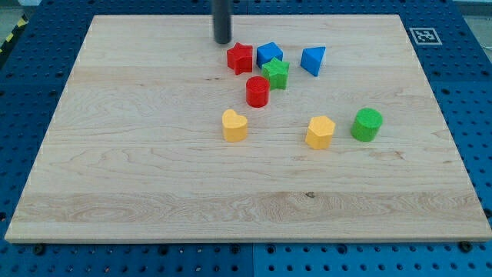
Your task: Nudge the green star towards right
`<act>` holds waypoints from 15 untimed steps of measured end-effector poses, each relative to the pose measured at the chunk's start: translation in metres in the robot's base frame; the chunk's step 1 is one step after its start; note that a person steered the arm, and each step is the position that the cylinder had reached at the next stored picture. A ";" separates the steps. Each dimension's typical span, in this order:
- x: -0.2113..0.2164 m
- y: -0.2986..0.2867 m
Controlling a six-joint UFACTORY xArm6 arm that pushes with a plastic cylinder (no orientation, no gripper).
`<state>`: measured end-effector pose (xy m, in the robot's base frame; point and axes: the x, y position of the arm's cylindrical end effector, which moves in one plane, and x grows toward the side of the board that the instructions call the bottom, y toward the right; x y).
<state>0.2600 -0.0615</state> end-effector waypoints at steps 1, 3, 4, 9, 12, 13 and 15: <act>0.007 -0.004; 0.036 -0.052; 0.036 -0.053; 0.078 -0.021; 0.093 0.033; 0.100 0.045; 0.100 0.079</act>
